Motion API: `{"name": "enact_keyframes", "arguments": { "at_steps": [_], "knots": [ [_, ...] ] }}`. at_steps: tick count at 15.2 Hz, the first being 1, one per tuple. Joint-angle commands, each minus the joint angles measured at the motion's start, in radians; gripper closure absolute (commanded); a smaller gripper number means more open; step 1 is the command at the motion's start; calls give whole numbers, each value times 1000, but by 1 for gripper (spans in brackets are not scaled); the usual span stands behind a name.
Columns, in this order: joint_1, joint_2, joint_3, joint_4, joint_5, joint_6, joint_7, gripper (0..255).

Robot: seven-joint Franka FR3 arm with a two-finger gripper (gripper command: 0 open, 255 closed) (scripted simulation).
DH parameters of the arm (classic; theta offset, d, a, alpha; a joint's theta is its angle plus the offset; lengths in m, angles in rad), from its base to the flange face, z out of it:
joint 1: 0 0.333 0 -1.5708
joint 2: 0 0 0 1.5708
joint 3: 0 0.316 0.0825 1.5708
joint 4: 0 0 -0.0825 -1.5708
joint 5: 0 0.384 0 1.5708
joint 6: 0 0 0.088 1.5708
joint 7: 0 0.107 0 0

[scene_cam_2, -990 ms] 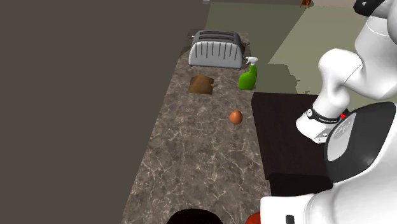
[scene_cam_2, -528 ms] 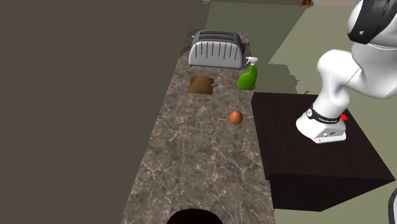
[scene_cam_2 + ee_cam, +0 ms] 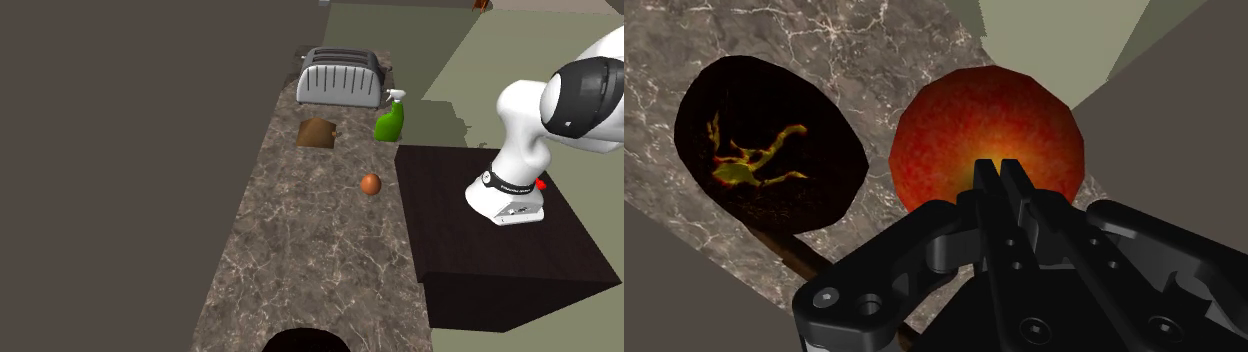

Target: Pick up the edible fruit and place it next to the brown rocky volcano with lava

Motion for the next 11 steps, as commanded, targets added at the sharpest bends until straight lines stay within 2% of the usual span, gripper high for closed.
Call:
{"name": "enact_keyframes", "arguments": {
  "at_steps": [1,11],
  "knots": [
    [1,6,-1,-12,-2,19,5,255],
    [-13,23,-6,-121,-12,140,23,255]
  ]
}}
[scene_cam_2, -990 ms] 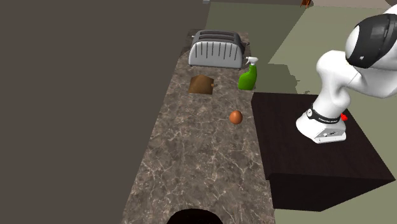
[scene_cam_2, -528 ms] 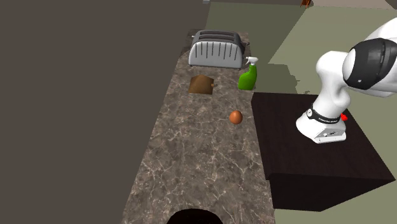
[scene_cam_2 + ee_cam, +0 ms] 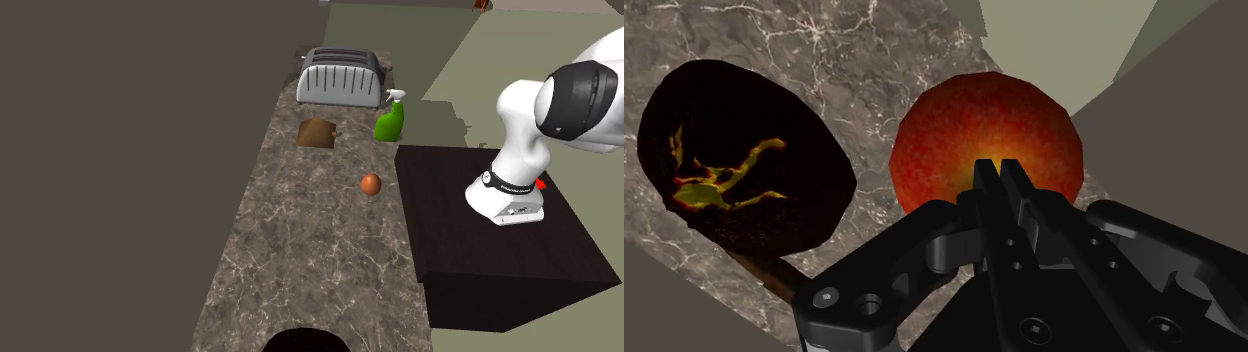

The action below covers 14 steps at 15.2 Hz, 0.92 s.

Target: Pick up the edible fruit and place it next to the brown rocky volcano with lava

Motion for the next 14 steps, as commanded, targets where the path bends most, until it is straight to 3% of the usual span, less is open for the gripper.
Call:
{"name": "enact_keyframes", "arguments": {
  "at_steps": [1,14],
  "knots": [
    [-1,8,-2,-14,-3,22,3,255],
    [-2,69,-17,-88,-25,154,24,255]
  ]
}}
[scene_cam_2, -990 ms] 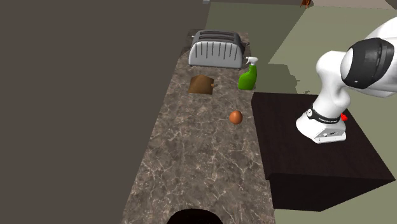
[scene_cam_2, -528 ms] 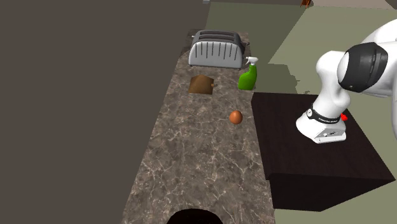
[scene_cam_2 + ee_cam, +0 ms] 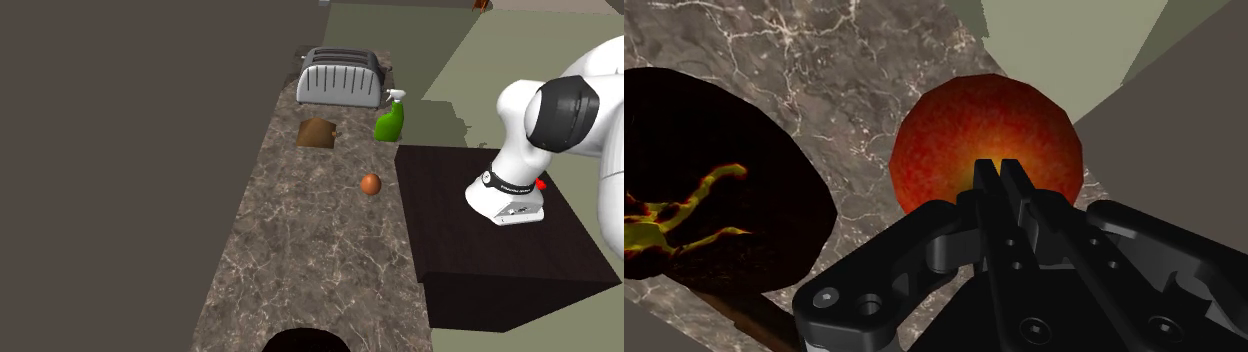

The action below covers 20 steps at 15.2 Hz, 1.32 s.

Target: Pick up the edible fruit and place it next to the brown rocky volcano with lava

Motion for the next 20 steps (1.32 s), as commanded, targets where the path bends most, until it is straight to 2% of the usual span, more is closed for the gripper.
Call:
{"name": "enact_keyframes", "arguments": {
  "at_steps": [1,13,20],
  "knots": [
    [0,14,-3,-5,-4,20,2,255],
    [9,97,-23,-22,-28,118,19,255],
    [9,97,-23,-22,-28,118,19,255]
  ]
}}
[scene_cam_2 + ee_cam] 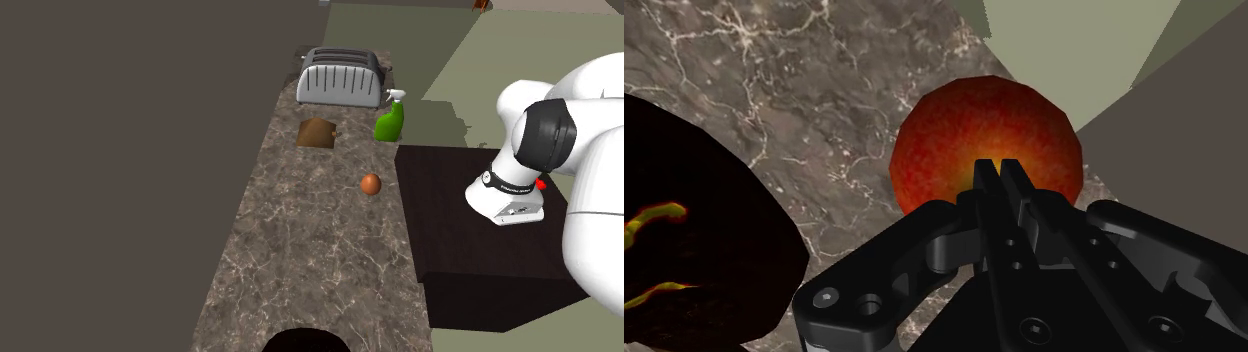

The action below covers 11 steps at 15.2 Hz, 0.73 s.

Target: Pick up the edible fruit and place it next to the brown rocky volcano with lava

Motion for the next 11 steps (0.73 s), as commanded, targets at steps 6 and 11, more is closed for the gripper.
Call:
{"name": "enact_keyframes", "arguments": {
  "at_steps": [6,11],
  "knots": [
    [0,0,0,0,0,0,0,0],
    [1,-57,15,32,18,-87,-11,0]
  ]
}}
